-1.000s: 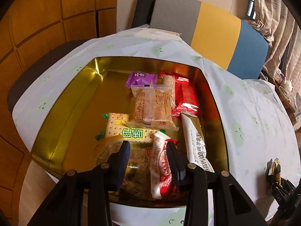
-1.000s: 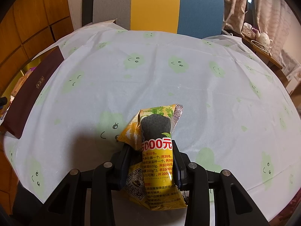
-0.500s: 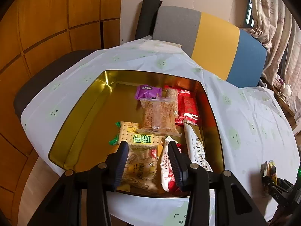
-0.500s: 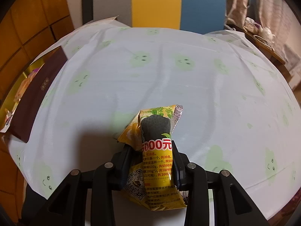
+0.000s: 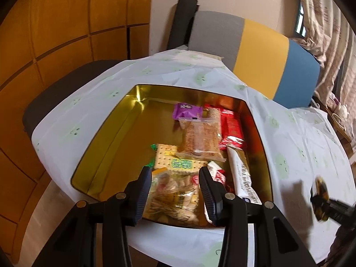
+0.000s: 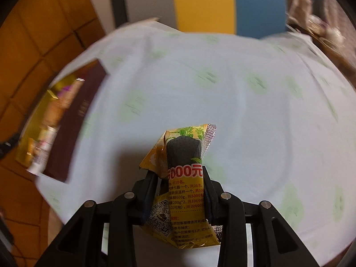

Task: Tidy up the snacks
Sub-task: 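Carry the yellow snack bag into the gold tin and open the right tool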

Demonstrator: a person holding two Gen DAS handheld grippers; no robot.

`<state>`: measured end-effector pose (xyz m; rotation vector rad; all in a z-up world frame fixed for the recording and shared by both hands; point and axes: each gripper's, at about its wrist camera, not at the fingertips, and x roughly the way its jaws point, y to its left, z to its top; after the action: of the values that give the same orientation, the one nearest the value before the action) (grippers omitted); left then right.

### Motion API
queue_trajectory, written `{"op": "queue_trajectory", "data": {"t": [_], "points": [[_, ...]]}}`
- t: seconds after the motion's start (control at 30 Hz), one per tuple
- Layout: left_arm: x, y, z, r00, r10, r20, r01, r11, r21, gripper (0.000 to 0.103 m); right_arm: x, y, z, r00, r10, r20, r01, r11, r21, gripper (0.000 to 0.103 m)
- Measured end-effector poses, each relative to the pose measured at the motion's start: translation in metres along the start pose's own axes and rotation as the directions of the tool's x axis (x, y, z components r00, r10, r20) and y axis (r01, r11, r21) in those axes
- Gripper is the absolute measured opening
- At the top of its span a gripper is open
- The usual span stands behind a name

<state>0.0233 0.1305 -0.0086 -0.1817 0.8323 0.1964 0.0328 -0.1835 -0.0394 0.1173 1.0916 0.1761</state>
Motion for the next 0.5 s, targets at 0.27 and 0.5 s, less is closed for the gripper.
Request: {"op": "queue_trajectory", "data": {"t": [0.27, 0.5], "points": [[-0.003, 0.029, -0.001, 0.996, 0.085, 0.026, -0.083, 0.995, -0.052, 0.045, -0.006, 0.112, 0.064, 0.975, 0.219, 0.029, -0.214, 0.968, -0.133, 0.037], [-0.01, 0.041, 0.0, 0.995, 0.093, 0.046, -0.091, 0.994, -0.059, 0.045, 0.04, 0.178, 0.089, 0.97, 0.239, -0.045, -0.243, 0.963, -0.117, 0.038]]}}
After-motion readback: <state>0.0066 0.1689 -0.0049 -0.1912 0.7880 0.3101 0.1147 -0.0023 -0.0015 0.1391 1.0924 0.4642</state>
